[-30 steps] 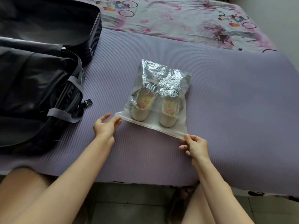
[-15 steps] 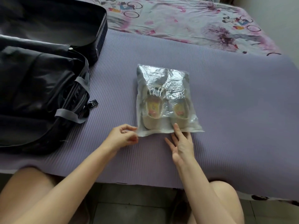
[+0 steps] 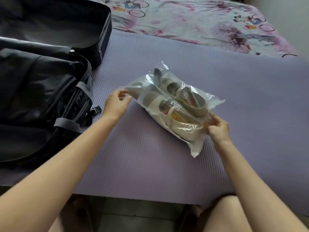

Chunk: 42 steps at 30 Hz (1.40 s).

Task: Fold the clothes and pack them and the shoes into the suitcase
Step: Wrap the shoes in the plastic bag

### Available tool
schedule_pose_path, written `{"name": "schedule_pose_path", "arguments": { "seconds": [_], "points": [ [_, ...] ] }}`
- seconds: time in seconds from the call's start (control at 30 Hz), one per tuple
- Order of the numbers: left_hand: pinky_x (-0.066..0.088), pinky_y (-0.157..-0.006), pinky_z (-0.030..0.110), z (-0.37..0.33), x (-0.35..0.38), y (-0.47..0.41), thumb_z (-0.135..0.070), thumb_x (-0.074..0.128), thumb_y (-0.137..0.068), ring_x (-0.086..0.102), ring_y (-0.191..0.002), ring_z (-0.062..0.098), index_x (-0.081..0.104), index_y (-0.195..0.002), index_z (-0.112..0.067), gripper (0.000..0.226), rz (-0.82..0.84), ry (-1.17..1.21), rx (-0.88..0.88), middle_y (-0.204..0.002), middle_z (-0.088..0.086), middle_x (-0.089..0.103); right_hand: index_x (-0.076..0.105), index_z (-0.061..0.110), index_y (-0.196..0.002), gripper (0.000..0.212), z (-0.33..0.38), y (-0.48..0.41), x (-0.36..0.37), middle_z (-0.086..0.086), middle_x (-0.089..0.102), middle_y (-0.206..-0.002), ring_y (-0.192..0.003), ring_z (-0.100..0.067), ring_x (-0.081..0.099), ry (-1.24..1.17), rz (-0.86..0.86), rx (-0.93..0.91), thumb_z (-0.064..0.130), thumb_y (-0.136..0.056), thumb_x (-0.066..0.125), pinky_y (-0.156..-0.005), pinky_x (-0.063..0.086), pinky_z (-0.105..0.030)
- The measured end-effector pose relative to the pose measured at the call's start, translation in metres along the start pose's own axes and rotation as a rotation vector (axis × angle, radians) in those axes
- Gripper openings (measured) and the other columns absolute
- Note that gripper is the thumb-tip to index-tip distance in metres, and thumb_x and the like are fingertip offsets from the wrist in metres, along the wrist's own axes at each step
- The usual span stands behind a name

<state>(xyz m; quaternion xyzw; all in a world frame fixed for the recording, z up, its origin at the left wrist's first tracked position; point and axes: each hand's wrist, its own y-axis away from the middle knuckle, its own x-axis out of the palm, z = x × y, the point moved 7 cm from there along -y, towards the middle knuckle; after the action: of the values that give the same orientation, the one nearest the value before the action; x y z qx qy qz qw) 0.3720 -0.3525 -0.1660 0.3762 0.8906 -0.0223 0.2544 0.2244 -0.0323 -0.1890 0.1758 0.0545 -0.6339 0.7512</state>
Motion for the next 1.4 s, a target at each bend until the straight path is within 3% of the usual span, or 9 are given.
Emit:
{"name": "schedule_pose_path", "arguments": {
  "seconds": [0.13, 0.3, 0.4, 0.57, 0.7, 0.83, 0.97, 1.23, 1.4],
  "points": [
    [0.026, -0.108, 0.039, -0.022, -0.008, -0.016, -0.04, 0.055, -0.091, 0.027, -0.134, 0.024, 0.042, -0.137, -0.019, 0.053, -0.153, -0.151, 0.124, -0.142, 0.009, 0.034, 0.04, 0.012, -0.138, 0.063, 0.017, -0.035, -0.017, 0.02, 0.069, -0.068, -0.058, 0.007, 0.061, 0.078, 0.223, 0.041, -0.02, -0.085, 0.049, -0.055, 0.051, -0.014],
    [0.022, -0.112, 0.037, -0.007, 0.033, -0.044, -0.057, 0.053, -0.086, 0.03, -0.139, 0.026, 0.028, -0.147, -0.022, 0.075, 0.2, -0.198, -0.013, -0.15, 0.009, 0.033, 0.028, 0.017, -0.148, 0.066, 0.004, -0.037, -0.009, -0.003, 0.059, -0.126, -0.094, -0.011, 0.061, 0.066, 0.249, 0.148, 0.021, -0.091, 0.061, -0.054, 0.05, -0.013],
    [0.031, -0.111, 0.039, 0.009, 0.048, -0.044, -0.067, 0.061, -0.063, 0.044, -0.129, 0.025, 0.041, -0.141, -0.025, 0.091, 0.256, -0.204, -0.034, -0.138, 0.007, 0.051, 0.028, 0.019, -0.148, 0.066, -0.004, -0.026, -0.001, -0.001, 0.045, -0.143, -0.119, -0.012, 0.052, 0.01, 0.137, 0.1, 0.029, -0.092, 0.06, -0.085, 0.05, -0.018],
    [0.051, -0.086, 0.037, 0.013, 0.055, -0.019, -0.002, 0.059, -0.087, 0.059, -0.1, 0.025, 0.05, -0.134, -0.013, 0.049, 0.189, 0.253, -0.122, -0.115, 0.012, 0.059, 0.053, 0.015, -0.132, 0.049, 0.007, -0.01, 0.001, 0.002, 0.067, -0.081, -0.06, 0.002, 0.063, -0.099, -0.03, 0.083, 0.012, -0.086, 0.069, -0.066, 0.055, -0.015],
    [0.046, -0.062, 0.028, 0.002, 0.032, -0.01, 0.003, 0.049, -0.09, 0.059, -0.08, 0.018, 0.056, -0.126, -0.015, 0.041, 0.159, 0.364, -0.124, -0.1, 0.009, 0.063, 0.054, 0.006, -0.132, 0.047, 0.028, 0.012, 0.003, -0.006, 0.068, -0.094, -0.076, -0.01, 0.061, -0.115, -0.086, 0.02, 0.007, -0.087, 0.066, -0.084, 0.052, -0.03],
    [0.05, -0.066, 0.022, -0.023, -0.018, 0.001, 0.005, 0.044, -0.093, 0.06, -0.088, 0.016, 0.056, -0.125, -0.014, 0.039, 0.136, 0.454, -0.039, -0.108, 0.009, 0.062, 0.058, 0.006, -0.127, 0.042, 0.069, 0.041, 0.014, 0.009, 0.064, -0.083, -0.06, 0.005, 0.056, -0.157, -0.126, -0.052, 0.007, -0.086, 0.067, -0.067, 0.049, -0.014],
    [0.049, -0.09, 0.036, -0.043, -0.096, 0.013, 0.008, 0.043, -0.092, 0.061, -0.094, 0.02, 0.055, -0.125, -0.013, 0.041, 0.08, 0.614, 0.039, -0.104, 0.009, 0.063, 0.06, 0.009, -0.126, 0.039, 0.13, 0.08, 0.04, 0.01, 0.063, -0.081, -0.066, -0.003, 0.052, -0.223, -0.1, -0.166, 0.006, -0.087, 0.065, -0.067, 0.046, -0.017],
    [0.054, -0.076, 0.027, -0.002, -0.296, 0.023, 0.011, 0.041, -0.092, 0.063, -0.08, 0.011, 0.054, -0.123, -0.011, 0.041, -0.199, 0.67, 0.064, -0.094, -0.001, 0.064, 0.065, 0.011, -0.118, 0.031, 0.219, 0.16, 0.183, 0.011, 0.064, -0.071, -0.057, 0.003, 0.053, -0.264, 0.113, -0.372, 0.005, -0.087, 0.064, -0.061, 0.045, -0.017],
    [0.051, -0.073, 0.021, 0.054, -0.401, 0.028, 0.014, 0.039, -0.09, 0.059, -0.08, 0.008, 0.051, -0.13, -0.008, 0.047, -0.406, 0.585, 0.045, -0.096, -0.001, 0.06, 0.07, 0.026, -0.105, 0.022, 0.232, 0.212, 0.289, 0.007, 0.07, -0.086, -0.074, -0.004, 0.06, -0.298, 0.212, -0.413, 0.012, -0.091, 0.061, -0.069, 0.049, -0.021]
  ]
}}
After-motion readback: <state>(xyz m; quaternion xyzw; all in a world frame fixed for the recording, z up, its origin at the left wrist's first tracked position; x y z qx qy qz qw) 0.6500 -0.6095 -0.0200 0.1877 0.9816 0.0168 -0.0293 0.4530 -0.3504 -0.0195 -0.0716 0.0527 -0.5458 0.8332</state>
